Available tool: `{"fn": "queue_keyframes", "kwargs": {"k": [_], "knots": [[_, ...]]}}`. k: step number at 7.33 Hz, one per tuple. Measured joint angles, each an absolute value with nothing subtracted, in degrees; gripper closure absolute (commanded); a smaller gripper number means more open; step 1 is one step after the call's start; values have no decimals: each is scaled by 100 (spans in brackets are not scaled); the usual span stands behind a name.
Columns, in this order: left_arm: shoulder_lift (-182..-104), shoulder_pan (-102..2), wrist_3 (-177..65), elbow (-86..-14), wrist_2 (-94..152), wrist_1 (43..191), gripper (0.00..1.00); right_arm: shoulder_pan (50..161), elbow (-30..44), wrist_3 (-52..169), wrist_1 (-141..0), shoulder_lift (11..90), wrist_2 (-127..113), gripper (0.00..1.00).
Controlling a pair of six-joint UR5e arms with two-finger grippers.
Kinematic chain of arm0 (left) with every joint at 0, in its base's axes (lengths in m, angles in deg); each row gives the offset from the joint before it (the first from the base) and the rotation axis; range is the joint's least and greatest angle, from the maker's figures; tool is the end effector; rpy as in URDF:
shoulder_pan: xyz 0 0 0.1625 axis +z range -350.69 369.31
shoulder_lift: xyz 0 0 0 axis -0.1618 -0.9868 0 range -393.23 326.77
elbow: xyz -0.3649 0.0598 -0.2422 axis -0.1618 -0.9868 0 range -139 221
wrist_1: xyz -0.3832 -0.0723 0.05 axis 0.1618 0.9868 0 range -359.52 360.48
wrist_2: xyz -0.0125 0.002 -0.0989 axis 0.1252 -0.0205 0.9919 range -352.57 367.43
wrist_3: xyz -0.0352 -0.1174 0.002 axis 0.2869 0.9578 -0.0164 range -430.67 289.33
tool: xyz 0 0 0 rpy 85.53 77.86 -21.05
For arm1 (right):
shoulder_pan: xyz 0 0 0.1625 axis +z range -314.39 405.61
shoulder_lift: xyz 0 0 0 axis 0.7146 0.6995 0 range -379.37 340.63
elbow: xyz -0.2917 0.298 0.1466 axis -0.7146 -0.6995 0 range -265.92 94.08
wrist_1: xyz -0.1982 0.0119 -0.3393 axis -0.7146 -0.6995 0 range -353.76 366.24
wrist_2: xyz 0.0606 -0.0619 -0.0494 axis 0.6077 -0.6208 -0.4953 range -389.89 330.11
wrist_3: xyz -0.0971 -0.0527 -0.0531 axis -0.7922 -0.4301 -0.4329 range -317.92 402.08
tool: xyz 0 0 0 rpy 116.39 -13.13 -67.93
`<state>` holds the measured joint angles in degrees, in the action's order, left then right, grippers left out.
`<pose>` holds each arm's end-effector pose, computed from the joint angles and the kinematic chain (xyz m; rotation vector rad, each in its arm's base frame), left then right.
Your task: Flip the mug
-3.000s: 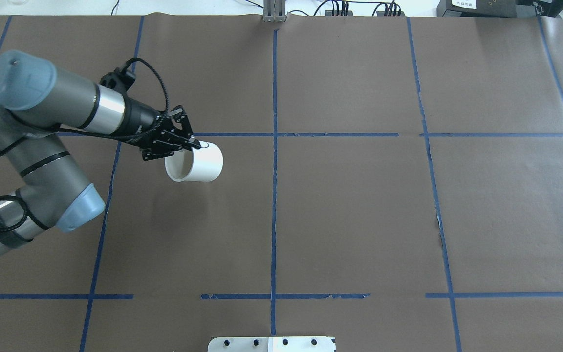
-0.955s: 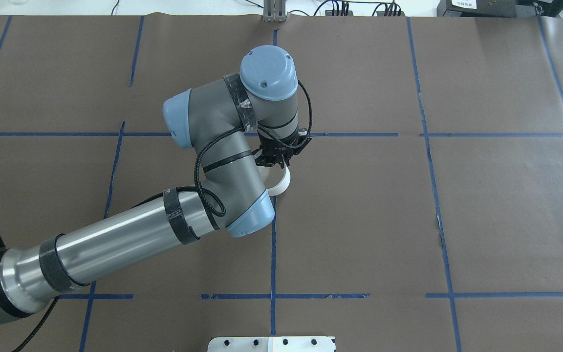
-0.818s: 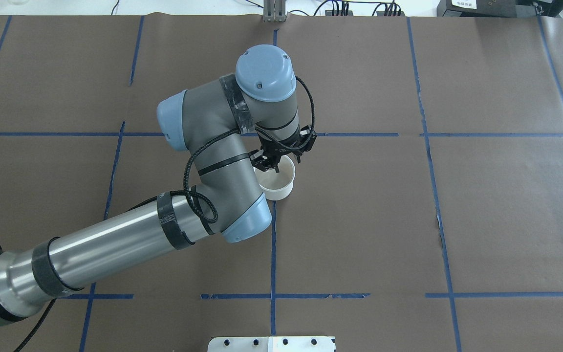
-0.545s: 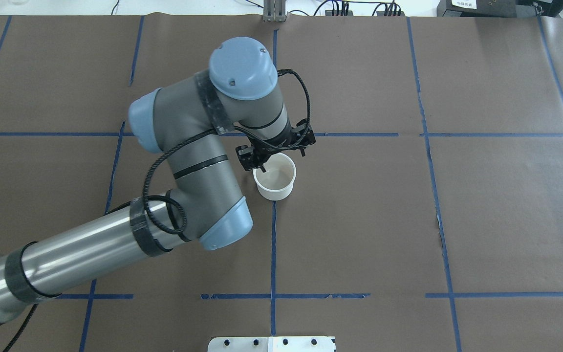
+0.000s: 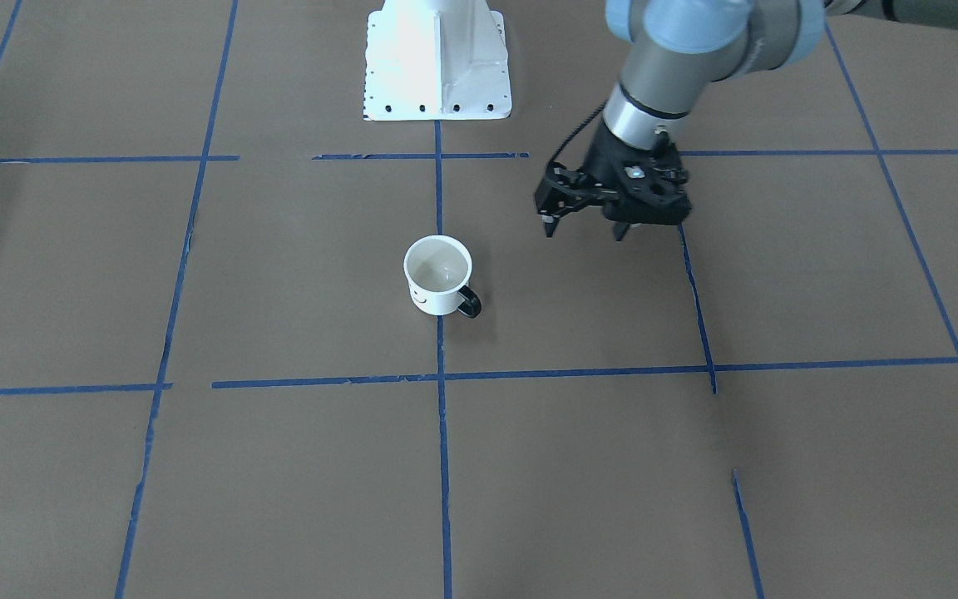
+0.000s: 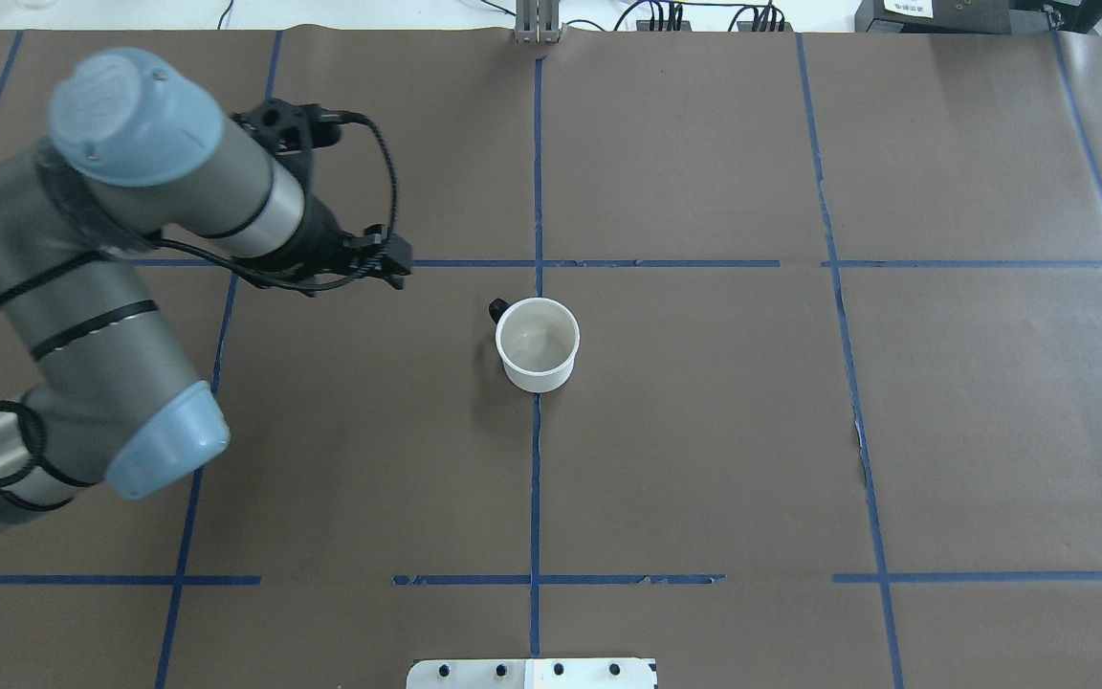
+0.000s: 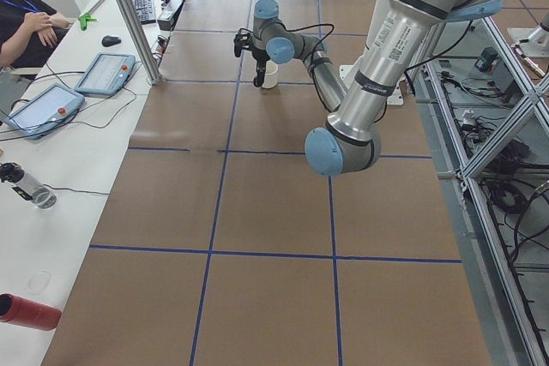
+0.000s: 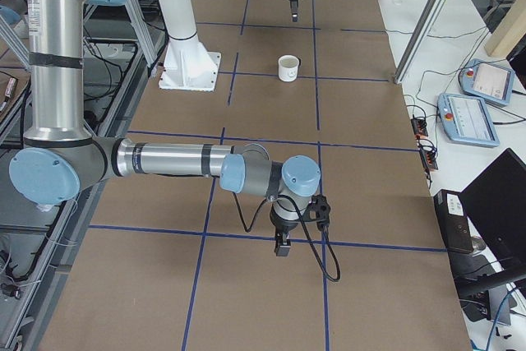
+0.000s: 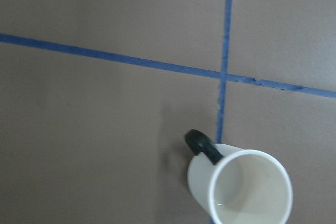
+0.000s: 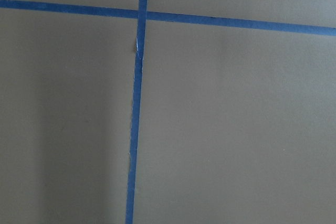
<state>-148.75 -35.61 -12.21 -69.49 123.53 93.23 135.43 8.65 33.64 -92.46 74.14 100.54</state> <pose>0.3658 -0.4771 0.2929 0.1811 0.9197 -0.0224 0.0524 -0.4293 0.7025 -0.0768 -0.7121 -0.0969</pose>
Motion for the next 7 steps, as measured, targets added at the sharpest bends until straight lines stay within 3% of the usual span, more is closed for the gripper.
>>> {"fn": "queue_keyframes", "kwargs": {"k": [3,7], "knots": [[-13100,-5259,-4422,-7063,12972,9383,0,13544,865,3364,-9246,7414,10054,0],[-11971,-7832,-7097,-5927,13667,9679,0,13544,864,3364,-9246,7414,10054,0]]}}
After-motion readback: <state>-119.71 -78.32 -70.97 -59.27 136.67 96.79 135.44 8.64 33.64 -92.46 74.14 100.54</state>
